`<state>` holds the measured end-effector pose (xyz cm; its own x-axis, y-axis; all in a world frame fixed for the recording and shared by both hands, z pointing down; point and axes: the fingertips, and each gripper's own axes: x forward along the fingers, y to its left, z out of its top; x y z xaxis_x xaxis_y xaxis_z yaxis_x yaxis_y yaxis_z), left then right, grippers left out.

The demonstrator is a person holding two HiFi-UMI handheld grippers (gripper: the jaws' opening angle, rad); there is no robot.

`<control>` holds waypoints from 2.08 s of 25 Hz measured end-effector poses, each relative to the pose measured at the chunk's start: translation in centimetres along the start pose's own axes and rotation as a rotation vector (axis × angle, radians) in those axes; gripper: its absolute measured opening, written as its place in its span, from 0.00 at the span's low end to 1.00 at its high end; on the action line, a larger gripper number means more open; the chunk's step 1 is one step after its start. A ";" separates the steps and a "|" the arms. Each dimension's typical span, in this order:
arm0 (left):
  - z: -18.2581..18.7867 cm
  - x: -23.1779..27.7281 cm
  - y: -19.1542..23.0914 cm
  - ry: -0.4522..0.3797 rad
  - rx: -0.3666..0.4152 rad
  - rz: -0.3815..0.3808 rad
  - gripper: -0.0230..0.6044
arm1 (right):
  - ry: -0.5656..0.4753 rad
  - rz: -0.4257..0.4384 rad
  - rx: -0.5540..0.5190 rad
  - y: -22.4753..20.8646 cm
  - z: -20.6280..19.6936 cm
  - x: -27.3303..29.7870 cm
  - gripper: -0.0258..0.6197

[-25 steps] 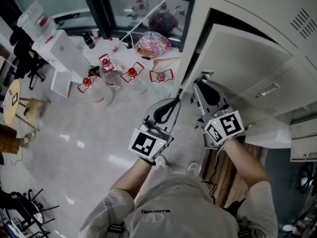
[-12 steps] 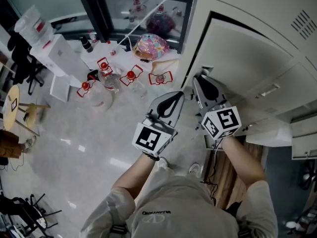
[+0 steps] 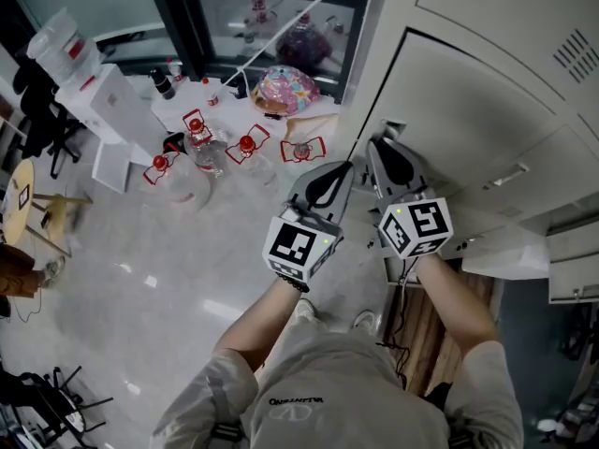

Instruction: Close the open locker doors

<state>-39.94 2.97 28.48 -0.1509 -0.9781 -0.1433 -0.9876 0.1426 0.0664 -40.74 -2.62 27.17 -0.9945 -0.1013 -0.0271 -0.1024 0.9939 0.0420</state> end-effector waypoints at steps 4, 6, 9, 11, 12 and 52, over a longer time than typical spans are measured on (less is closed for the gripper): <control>-0.6 0.8 0.1 0.013 0.002 0.000 0.03 | -0.007 -0.015 -0.013 0.2 0.1 -0.1 0.10; -0.9 0.8 0.1 0.021 -0.005 0.000 0.03 | -0.015 -0.012 -0.016 0.2 0.1 -0.2 0.10; -1.5 0.6 0.4 0.030 -0.019 0.011 0.03 | -0.012 -0.022 -0.020 0.1 0.1 -0.1 0.10; -1.6 0.5 0.4 0.027 -0.022 0.014 0.03 | -0.005 -0.033 -0.022 0.0 0.0 0.0 0.11; -1.6 0.4 0.3 0.026 -0.020 0.014 0.03 | -0.005 -0.036 -0.025 0.0 0.0 0.0 0.11; -3.5 0.7 1.3 0.087 -0.002 0.048 0.03 | 0.064 0.002 -0.038 0.3 -2.0 -4.6 0.06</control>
<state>-41.20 1.99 31.92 -0.1931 -0.9797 -0.0533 -0.9792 0.1890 0.0735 -36.23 -1.93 29.26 -0.9939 -0.1036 0.0370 -0.1004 0.9917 0.0804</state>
